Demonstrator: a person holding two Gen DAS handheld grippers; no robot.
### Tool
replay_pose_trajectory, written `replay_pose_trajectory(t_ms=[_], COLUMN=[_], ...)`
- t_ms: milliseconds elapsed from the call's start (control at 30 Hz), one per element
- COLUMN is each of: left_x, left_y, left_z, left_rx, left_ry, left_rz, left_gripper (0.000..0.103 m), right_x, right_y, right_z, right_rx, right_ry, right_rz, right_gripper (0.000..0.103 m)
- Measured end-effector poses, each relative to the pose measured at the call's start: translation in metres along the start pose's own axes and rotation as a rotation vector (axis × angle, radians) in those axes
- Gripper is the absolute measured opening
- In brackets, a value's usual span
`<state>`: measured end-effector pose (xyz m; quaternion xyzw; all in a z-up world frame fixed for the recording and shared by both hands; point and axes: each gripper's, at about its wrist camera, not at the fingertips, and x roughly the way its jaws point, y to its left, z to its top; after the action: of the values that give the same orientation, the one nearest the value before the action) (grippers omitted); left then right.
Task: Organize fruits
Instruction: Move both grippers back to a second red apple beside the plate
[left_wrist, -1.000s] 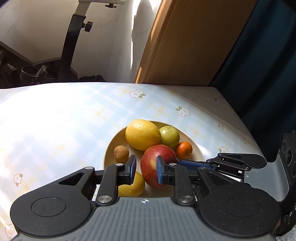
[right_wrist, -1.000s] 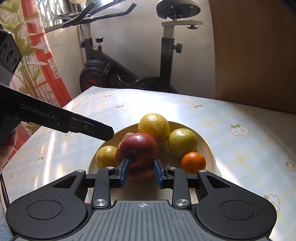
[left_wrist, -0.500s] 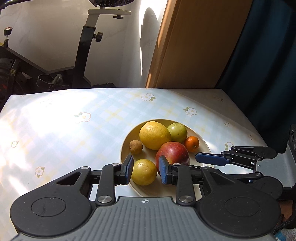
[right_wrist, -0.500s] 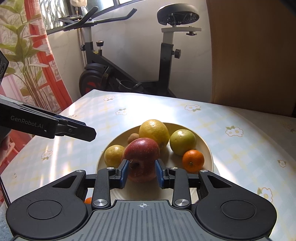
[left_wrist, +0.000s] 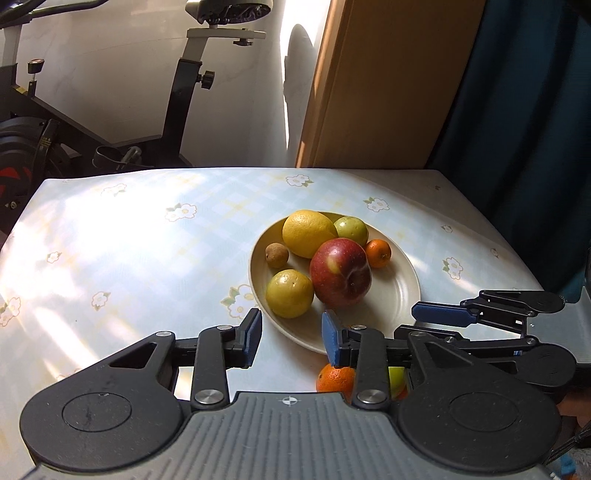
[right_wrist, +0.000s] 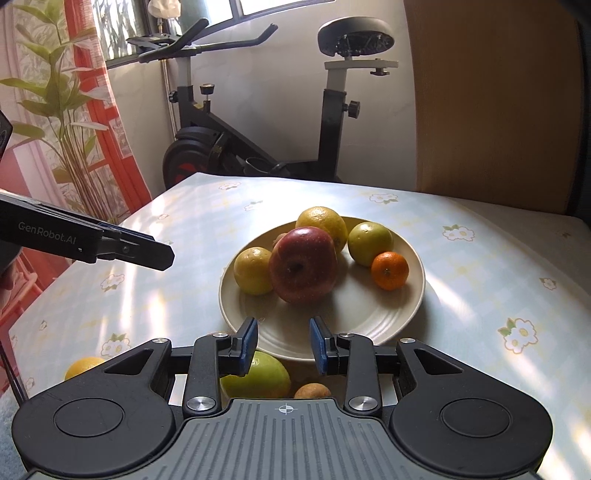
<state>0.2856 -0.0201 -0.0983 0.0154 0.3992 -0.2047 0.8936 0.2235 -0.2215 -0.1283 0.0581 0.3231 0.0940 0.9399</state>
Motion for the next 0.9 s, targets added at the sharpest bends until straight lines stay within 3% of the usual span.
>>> replay_pose_trajectory(t_ms=[233,600,767,900], left_x=[-0.014,-0.048,-0.058,-0.062], left_y=[0.004,0.01,0.017,0.021], left_z=[-0.022,-0.061,-0.074,-0.08], left_rx=[-0.017,-0.019,-0.095,-0.125], left_ry=[-0.013,-0.054,-0.07,-0.078], left_rz=[0.01,0.1,0.087,0.101], left_gripper=[0.037,0.039,0.041,0.041], right_x=[-0.017,-0.034,-0.04,-0.04], right_y=[0.011,0.044,0.06,0.072], right_z=[-0.022,-0.044,-0.048,-0.051], right_rx=[0.071,0.074,0.021,-0.026], right_ry=[-0.025,-0.05,-0.061,-0.045], right_rz=[0.016,0.077,0.1,0.117], right_gripper=[0.03,0.033,0.052,0.061])
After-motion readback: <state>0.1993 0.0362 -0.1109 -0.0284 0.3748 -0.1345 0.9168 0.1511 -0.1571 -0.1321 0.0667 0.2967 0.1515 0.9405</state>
